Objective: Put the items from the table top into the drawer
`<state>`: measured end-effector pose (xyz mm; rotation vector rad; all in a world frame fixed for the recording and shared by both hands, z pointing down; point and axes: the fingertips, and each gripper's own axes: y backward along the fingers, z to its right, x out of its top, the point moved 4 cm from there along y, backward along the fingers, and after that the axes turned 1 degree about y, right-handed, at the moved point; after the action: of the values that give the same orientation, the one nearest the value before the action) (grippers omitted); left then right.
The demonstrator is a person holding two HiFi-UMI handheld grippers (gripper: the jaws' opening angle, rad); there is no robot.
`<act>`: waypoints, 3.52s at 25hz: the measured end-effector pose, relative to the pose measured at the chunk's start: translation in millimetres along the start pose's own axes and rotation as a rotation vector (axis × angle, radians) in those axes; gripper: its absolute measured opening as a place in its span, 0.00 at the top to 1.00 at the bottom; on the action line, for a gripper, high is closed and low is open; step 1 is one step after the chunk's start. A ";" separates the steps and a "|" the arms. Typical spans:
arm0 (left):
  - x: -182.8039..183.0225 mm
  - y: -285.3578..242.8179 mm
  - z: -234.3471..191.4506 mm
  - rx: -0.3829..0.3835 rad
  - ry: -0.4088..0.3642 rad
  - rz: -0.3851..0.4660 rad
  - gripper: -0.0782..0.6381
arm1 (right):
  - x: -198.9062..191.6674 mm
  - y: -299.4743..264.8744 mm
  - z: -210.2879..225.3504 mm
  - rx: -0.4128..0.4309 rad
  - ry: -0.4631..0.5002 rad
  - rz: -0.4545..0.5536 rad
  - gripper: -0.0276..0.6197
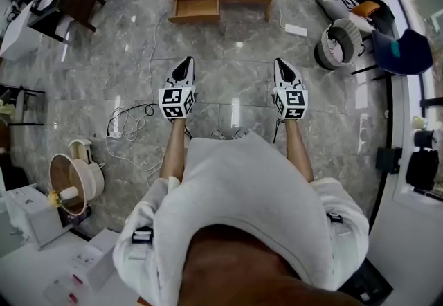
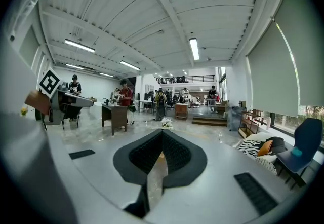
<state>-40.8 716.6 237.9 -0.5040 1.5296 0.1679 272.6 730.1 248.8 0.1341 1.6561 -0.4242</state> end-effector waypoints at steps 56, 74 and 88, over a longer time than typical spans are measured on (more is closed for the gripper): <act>51.0 -391.5 -240.6 -0.151 0.059 -0.041 0.87 | 37.7 -425.5 66.8 -0.070 0.016 -0.117 0.92; 63.6 -515.0 -264.9 -0.117 0.062 -0.086 0.87 | 34.2 -546.3 136.2 -0.019 -0.011 -0.141 0.92; 86.7 -651.1 -268.1 -0.065 0.074 -0.148 0.87 | 34.2 -667.1 227.6 0.078 -0.039 -0.183 0.92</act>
<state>-11.9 10.4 298.7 -0.6793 1.5564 0.0857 259.5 29.2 329.2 0.0314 1.6200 -0.6272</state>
